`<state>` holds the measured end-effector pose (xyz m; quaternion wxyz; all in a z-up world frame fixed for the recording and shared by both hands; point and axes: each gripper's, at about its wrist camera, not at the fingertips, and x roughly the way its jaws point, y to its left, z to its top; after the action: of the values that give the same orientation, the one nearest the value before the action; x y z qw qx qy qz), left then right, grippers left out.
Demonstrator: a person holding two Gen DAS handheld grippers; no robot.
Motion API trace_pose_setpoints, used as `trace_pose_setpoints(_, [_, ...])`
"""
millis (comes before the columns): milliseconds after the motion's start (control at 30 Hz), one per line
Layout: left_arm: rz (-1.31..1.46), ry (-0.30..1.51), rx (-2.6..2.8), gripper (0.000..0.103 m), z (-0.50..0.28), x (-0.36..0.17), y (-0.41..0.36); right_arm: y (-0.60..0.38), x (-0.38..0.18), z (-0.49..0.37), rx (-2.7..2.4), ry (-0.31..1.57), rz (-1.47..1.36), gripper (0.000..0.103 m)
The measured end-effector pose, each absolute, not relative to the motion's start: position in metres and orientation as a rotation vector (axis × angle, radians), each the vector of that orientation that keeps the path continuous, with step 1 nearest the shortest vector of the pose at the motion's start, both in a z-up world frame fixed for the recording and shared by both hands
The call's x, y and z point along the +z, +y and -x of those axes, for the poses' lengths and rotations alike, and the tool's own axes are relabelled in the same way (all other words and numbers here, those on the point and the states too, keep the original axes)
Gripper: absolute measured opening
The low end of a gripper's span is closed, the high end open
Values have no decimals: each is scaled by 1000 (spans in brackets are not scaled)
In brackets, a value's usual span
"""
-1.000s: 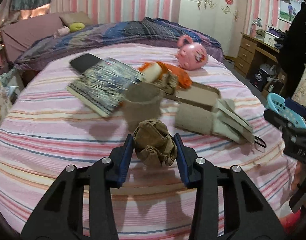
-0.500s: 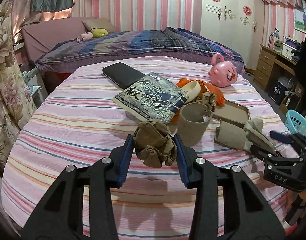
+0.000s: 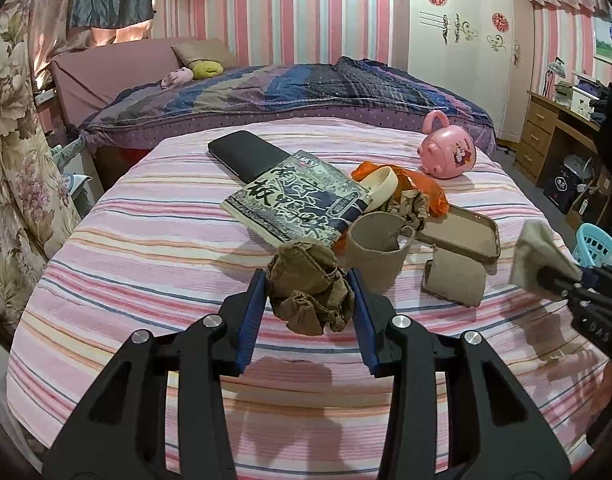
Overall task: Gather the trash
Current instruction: 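Grasp the grey cloth with black strap with the right tool while left holds cloth, then carry both items over the blue basket and open both tools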
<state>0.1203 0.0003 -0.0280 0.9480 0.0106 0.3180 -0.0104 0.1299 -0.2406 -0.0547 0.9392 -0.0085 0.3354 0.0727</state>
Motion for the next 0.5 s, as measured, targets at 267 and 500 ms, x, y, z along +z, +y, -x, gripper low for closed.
trace_pose_setpoints(267, [-36, 626, -49, 40, -114, -18, -31, -274, -37, -118, 109, 638, -6, 28])
trace_pose_setpoints(500, [-45, 623, -97, 40, -115, -9, -65, -311, -23, -111, 71, 608, -11, 28])
